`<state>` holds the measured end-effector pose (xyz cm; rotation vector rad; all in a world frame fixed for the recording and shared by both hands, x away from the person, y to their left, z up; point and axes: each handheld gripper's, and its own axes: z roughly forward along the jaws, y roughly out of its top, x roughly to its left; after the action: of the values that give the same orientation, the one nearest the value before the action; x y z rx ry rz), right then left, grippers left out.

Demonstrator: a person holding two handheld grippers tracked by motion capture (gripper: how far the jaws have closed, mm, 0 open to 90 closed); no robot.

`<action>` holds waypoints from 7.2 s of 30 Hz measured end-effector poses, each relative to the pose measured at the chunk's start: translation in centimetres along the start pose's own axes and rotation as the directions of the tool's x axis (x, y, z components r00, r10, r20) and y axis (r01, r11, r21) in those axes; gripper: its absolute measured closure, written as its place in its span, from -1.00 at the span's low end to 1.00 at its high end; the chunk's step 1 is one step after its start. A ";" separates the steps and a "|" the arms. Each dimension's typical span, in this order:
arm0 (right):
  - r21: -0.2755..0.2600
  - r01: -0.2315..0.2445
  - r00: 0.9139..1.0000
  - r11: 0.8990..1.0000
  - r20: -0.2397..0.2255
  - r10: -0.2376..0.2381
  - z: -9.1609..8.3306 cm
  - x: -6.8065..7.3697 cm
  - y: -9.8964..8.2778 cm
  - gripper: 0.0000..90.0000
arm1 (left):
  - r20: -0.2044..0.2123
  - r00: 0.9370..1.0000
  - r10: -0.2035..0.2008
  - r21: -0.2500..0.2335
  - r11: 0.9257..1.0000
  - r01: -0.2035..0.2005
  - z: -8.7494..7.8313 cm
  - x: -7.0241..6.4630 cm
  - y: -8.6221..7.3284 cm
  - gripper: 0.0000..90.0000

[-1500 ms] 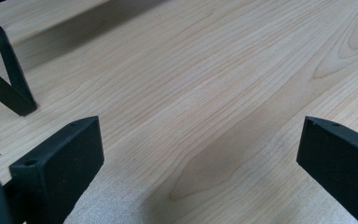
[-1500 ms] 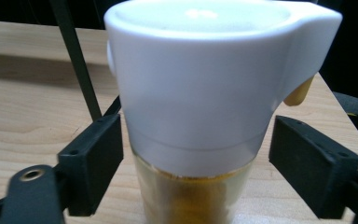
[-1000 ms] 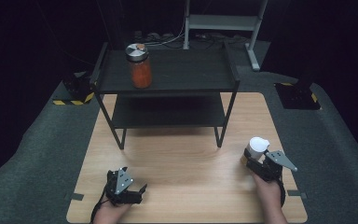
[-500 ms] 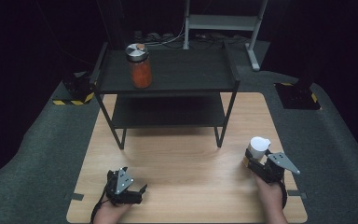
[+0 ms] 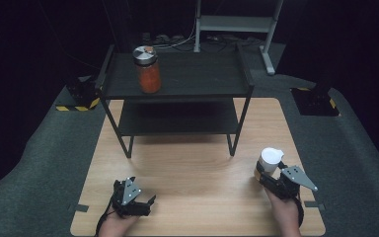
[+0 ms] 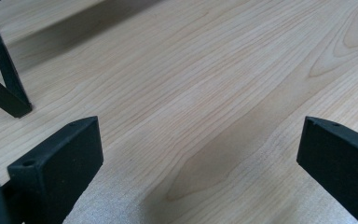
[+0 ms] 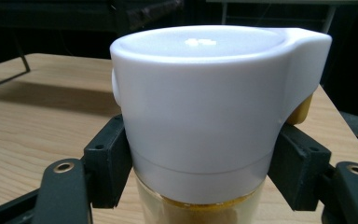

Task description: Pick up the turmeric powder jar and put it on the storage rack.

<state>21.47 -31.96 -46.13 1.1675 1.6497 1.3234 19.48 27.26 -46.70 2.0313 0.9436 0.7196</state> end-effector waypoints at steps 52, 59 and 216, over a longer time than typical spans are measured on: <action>-0.162 0.032 0.972 0.986 -0.227 -0.069 -1.8 6.3 4.4 -0.34 | 0.004 1.000 0.012 0.022 1.000 -0.012 0.1 0.0 0.3 -0.99; -0.181 0.026 0.963 0.983 -0.259 -0.073 -1.2 6.7 5.6 -0.34 | 0.020 1.000 0.007 0.027 1.000 -0.007 0.1 0.3 0.4 -0.99; -0.277 -0.010 0.974 0.961 -0.221 -0.053 12.6 11.7 25.4 -0.34 | 0.079 0.996 -0.032 0.011 0.999 0.031 0.0 1.7 0.0 -0.99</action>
<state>34.43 -15.02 -24.09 0.8564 1.5625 1.6623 20.50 28.65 -46.44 2.0339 0.9331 0.6147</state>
